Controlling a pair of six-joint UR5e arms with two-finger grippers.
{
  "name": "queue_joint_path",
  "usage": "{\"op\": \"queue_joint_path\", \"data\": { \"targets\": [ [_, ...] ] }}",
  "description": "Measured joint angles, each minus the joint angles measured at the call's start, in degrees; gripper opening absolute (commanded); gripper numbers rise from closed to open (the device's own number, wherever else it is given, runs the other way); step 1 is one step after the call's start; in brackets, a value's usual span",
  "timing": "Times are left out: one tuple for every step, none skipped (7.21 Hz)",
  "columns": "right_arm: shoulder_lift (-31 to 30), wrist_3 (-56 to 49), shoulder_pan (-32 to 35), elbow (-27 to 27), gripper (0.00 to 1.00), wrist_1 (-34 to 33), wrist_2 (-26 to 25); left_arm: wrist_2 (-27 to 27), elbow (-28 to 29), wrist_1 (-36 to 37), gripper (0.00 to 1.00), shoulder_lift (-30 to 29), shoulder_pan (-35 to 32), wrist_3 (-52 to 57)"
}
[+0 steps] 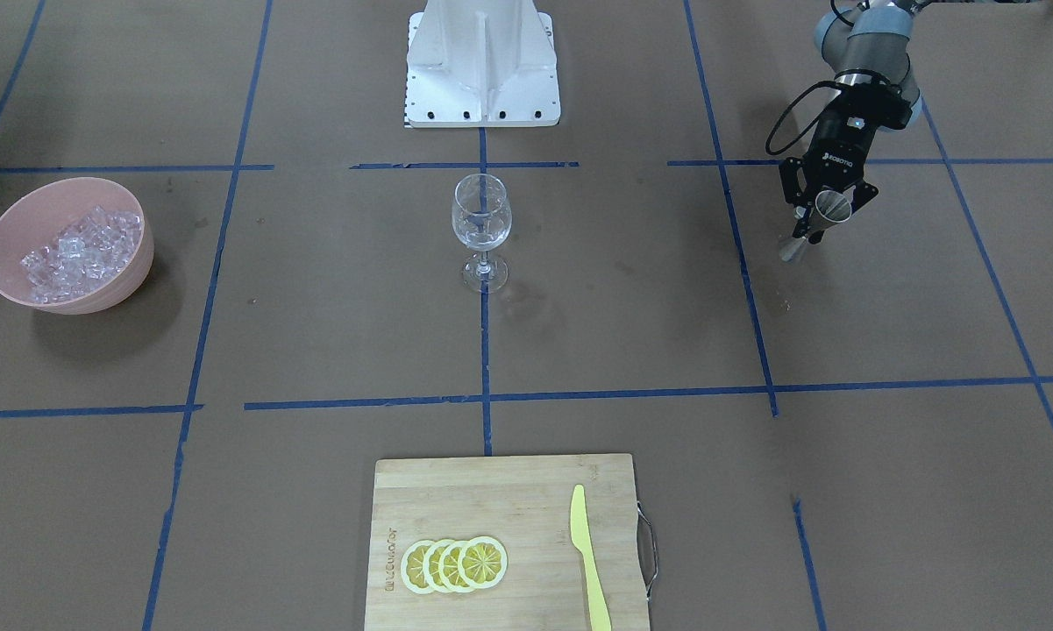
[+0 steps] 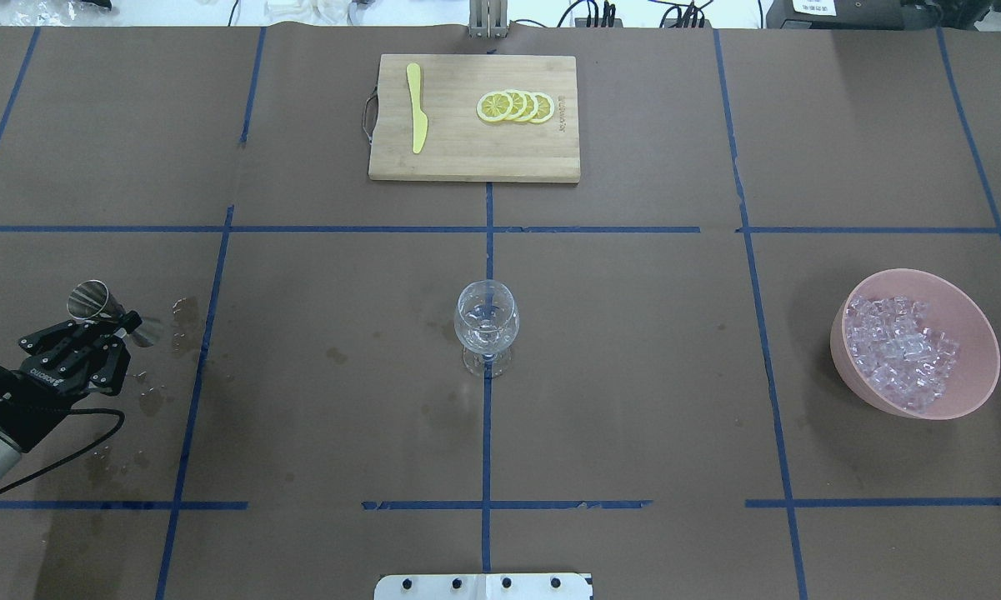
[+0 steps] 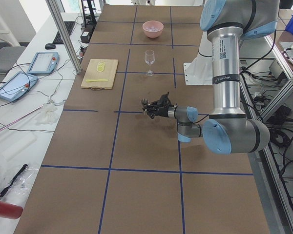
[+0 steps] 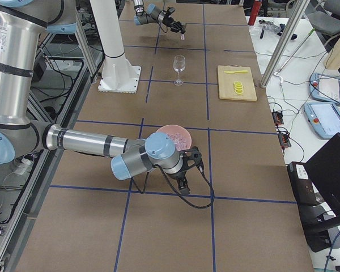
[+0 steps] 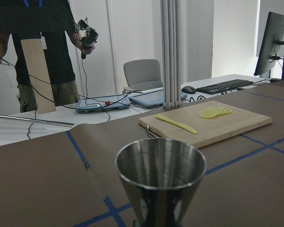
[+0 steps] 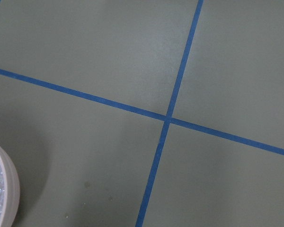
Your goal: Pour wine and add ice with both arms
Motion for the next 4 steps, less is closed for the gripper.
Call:
{"op": "queue_joint_path", "data": {
  "targets": [
    [0.00, 0.00, 0.00, 0.04, 1.00, 0.00, 0.02, 2.29, 1.08, 1.10, 0.00, -0.31, 0.17, -0.82],
    [0.00, 0.00, 0.00, 0.06, 1.00, 0.00, 0.00, 3.79, 1.60, 2.66, 0.00, -0.77, 0.31, -1.09],
    [0.00, 0.00, 0.00, 0.07, 1.00, 0.00, 0.00, 4.70, 1.86, 4.13, 0.00, -1.41, 0.59, -1.17],
    [-0.02, 0.00, 0.00, 0.07, 1.00, 0.00, 0.02, 5.08, 2.06, 5.24, 0.00, -1.99, 1.13, -1.20]
  ]
}}
